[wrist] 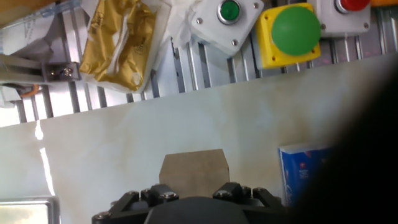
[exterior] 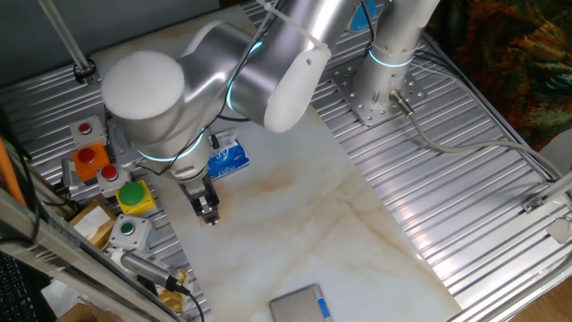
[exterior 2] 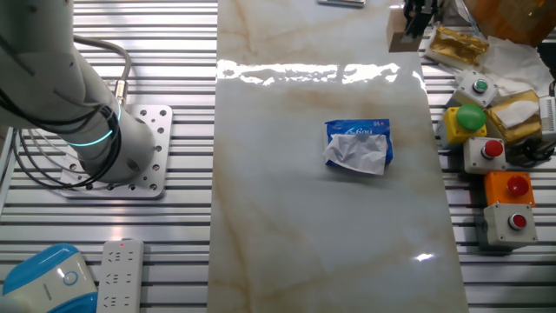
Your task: Place the block on the scale
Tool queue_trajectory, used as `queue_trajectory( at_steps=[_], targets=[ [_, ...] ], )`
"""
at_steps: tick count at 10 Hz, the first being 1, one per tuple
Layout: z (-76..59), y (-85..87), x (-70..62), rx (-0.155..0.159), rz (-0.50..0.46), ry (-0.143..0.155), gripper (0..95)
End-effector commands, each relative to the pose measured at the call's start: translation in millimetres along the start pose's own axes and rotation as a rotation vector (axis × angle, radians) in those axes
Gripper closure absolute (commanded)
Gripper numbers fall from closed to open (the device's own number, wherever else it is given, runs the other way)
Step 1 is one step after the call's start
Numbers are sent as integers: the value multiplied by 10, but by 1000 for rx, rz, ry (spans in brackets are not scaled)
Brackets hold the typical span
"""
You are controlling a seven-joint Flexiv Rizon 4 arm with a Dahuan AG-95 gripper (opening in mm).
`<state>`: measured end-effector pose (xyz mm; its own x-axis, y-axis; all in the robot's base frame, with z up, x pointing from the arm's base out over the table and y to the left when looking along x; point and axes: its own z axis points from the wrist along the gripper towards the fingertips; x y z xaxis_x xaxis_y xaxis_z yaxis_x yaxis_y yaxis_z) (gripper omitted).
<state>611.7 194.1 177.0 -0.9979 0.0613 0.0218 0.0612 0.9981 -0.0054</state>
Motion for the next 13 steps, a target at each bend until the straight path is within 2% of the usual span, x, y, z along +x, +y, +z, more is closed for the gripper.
queue_trajectory(
  at_steps=[1, 4, 8, 9, 13],
  targets=[
    [4, -8, 13, -9, -90, -48, 950],
    [4, -8, 13, -28, -255, -91, 950],
    [4, -8, 13, -33, -305, -103, 950],
    [4, -8, 13, -46, -301, -106, 950],
    [2, -11, 15, -45, -297, -106, 950]
  ],
)
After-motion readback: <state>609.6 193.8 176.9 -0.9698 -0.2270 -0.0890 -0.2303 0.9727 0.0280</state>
